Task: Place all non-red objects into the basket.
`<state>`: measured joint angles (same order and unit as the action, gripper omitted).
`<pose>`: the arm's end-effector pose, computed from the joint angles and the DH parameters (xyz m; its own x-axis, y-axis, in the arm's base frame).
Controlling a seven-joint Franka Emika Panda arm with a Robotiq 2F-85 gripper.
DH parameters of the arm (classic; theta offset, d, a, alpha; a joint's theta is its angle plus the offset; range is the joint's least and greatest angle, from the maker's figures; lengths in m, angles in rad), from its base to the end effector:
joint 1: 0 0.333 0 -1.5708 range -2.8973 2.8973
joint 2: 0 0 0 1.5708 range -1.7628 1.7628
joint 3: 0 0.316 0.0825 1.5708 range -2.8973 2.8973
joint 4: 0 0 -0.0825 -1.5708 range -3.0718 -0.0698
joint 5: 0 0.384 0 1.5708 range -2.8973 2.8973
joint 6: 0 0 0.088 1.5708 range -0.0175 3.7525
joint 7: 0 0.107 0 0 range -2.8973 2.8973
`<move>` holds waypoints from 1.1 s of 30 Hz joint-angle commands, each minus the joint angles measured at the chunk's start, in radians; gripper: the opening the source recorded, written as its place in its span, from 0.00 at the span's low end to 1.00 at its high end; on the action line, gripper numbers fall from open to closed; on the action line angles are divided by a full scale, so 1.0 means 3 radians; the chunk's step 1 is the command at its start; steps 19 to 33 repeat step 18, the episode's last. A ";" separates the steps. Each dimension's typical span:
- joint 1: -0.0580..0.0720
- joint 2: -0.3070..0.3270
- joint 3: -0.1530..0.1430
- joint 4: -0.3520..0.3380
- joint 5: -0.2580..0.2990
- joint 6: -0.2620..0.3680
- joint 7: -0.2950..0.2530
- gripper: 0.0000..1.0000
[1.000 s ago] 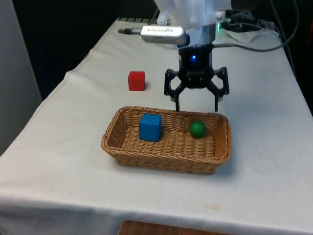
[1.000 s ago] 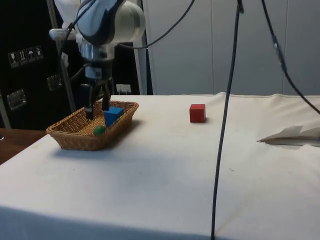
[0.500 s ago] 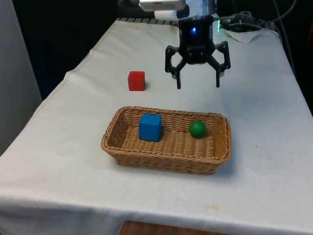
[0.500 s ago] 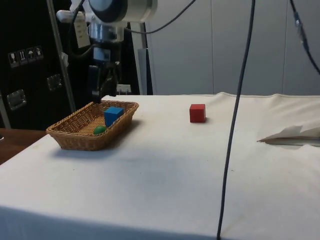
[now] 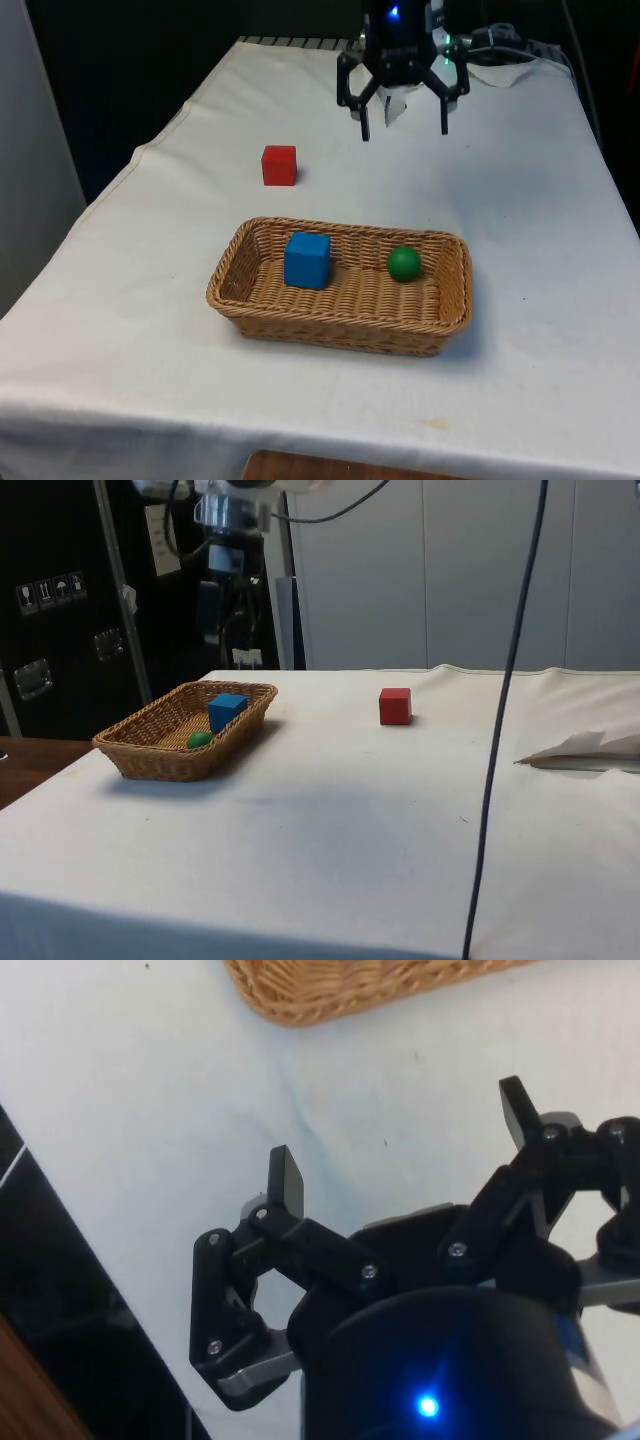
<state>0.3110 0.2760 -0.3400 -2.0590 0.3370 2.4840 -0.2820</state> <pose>0.6026 -0.0124 0.3247 0.9815 0.0120 0.1911 0.0329 -0.9938 -0.1064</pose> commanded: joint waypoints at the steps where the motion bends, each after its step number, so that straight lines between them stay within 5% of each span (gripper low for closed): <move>1: 0.0020 -0.0067 -0.0030 -0.0057 -0.0073 -0.0010 0.0047 1.00; 17: 0.0007 -0.0647 -0.0027 -0.0520 -0.0307 -0.0017 0.0107 1.00; 33: 0.0000 -0.0620 -0.0017 -0.0497 -0.0230 -0.0013 0.0043 1.00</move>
